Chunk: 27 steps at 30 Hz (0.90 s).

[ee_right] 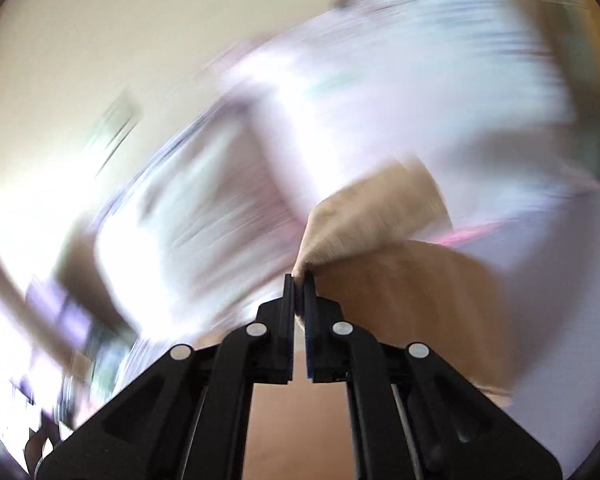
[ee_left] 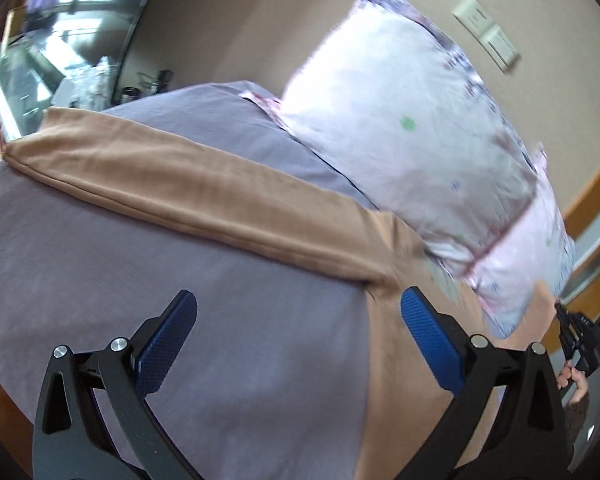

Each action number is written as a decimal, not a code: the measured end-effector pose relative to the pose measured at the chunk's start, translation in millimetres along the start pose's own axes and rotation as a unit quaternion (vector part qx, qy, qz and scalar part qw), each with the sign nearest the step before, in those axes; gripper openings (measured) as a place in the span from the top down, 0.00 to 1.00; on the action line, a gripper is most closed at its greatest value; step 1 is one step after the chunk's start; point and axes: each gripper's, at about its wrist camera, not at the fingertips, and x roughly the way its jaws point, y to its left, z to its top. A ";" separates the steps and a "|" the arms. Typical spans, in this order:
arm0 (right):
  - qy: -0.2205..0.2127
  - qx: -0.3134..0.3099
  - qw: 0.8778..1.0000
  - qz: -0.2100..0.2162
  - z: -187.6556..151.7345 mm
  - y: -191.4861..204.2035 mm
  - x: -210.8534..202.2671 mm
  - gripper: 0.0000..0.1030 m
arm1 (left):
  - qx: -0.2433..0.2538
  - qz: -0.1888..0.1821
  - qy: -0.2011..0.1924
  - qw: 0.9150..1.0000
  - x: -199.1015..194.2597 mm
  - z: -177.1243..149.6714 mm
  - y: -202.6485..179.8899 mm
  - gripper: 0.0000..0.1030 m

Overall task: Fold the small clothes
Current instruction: 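Grasp a sleeve with the right gripper and fold it across the shirt body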

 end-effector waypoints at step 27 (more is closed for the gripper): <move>0.182 -0.026 0.978 0.098 -103.1 55.5 70.6 0.23 | -0.323 0.062 -0.029 0.944 -2.8 60.9 144.1 0.65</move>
